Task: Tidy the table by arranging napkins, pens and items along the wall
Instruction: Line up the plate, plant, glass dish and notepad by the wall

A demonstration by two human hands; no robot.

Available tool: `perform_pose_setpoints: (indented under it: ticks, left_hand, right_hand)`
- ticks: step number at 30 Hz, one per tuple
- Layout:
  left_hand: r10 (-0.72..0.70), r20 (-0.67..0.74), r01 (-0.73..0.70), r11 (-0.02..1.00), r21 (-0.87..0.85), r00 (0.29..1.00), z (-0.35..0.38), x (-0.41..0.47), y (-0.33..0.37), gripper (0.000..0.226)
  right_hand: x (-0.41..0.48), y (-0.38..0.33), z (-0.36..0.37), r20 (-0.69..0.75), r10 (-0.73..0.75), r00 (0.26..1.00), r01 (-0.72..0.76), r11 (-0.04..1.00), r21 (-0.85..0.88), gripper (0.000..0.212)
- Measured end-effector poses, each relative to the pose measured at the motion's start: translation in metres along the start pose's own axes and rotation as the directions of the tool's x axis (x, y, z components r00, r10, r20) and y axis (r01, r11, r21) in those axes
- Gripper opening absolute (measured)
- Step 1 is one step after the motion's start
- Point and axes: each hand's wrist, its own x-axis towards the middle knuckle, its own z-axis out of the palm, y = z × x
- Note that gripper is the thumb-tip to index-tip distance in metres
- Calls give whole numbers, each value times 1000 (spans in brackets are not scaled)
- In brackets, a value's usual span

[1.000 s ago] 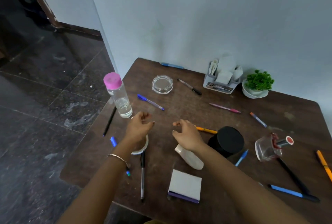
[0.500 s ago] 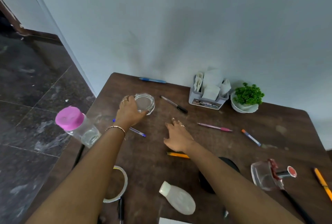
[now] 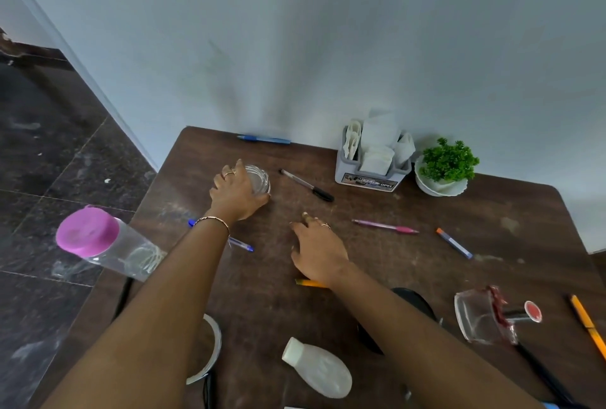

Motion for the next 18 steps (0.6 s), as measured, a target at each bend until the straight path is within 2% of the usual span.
perform_pose_setpoints:
  ticks: [3, 5, 7, 9, 11, 13, 15, 18]
  left_hand:
    - [1, -17, -5, 964, -267, 1000, 1, -2, -3, 98]
    - [-3, -39, -18, 851, -525, 999, 2, -8, -6, 91]
    - [-26, 36, 44, 617, -786, 999, 0, -25, -4, 75]
    - [6, 182, 169, 341, -925, 983, -3, -46, -1, 54]
    - [138, 275, 267, 72, -961, 951, -6, -68, 1, 42]
    - [229, 252, 289, -143, -947, 940, -6, -87, 3, 43]
    - [266, 196, 263, -243, -934, 944, -7, -100, 8, 52]
    - [315, 131, 221, -270, -937, 940, -12, -114, 21, 62]
  right_hand:
    - [2, 4, -5, -16, -1, 1000, 1, 999, 32, 44]
    - [2, 5, -13, -17, 51, 999, -49, 993, 107, 38]
    - [4, 6, -22, 15, 85, 996, -87, 982, 167, 37]
    - [5, 3, -28, 101, 83, 991, -107, 960, 259, 40]
    - [-2, -7, -33, 203, 70, 977, -152, 894, 421, 49]
    - [-13, -18, -36, 250, 64, 966, -208, 766, 609, 59]
    - [-25, -26, -40, 206, 80, 975, -212, 604, 768, 54]
    - [-44, -28, -53, 116, 150, 982, -166, 388, 907, 41]
